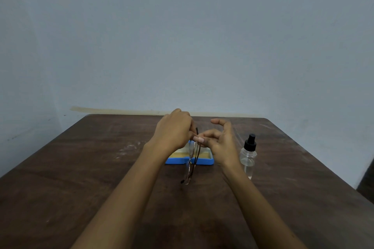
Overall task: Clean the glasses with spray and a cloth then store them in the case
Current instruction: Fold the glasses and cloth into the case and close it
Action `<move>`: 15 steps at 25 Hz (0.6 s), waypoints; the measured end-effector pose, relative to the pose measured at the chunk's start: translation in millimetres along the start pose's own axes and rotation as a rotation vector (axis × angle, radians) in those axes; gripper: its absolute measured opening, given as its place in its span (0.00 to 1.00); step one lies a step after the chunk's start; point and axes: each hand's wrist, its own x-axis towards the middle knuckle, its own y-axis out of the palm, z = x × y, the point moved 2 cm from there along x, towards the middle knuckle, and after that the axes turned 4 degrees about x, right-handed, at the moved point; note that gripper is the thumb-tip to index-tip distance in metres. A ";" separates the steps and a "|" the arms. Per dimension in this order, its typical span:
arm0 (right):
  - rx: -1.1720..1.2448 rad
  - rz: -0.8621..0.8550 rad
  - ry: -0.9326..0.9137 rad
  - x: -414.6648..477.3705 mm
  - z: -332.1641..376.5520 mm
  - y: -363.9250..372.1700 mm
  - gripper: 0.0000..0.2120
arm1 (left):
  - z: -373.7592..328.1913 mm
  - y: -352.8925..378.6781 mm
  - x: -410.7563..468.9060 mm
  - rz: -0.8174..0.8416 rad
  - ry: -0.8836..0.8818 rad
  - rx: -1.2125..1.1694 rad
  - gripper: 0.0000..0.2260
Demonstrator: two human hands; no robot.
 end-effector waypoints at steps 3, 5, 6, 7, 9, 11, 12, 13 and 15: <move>-0.098 0.054 -0.053 -2.0 1.2 2.0 0.23 | 0.4 -1.0 -0.3 -0.014 0.040 0.043 0.05; -0.159 0.081 -0.085 -3.1 1.1 3.0 0.24 | -0.1 -1.4 -1.7 -0.038 0.072 0.069 0.06; -0.164 0.086 -0.096 -3.2 1.3 3.2 0.24 | -0.2 -1.5 -2.1 -0.051 0.077 0.068 0.06; -0.151 0.087 -0.104 -3.2 1.8 3.1 0.23 | 0.2 -1.5 -2.6 -0.059 0.069 0.057 0.06; -0.109 0.074 -0.126 -3.2 2.6 0.7 0.21 | 3.4 -2.6 -4.2 -0.062 0.009 -0.008 0.07; -0.066 0.017 -0.147 -6.3 0.2 -6.9 0.16 | 11.1 -6.2 -8.5 -0.049 -0.105 -0.166 0.08; -0.038 -0.019 -0.139 -9.3 -3.1 -13.2 0.14 | 16.9 -7.2 -11.6 -0.041 -0.172 -0.279 0.10; -0.012 -0.046 -0.115 -13.0 -7.7 -19.8 0.13 | 23.8 -7.4 -15.5 -0.037 -0.238 -0.400 0.11; 0.001 -0.046 -0.055 -21.5 -18.9 -32.4 0.12 | 38.3 -4.2 -24.6 -0.037 -0.365 -0.603 0.08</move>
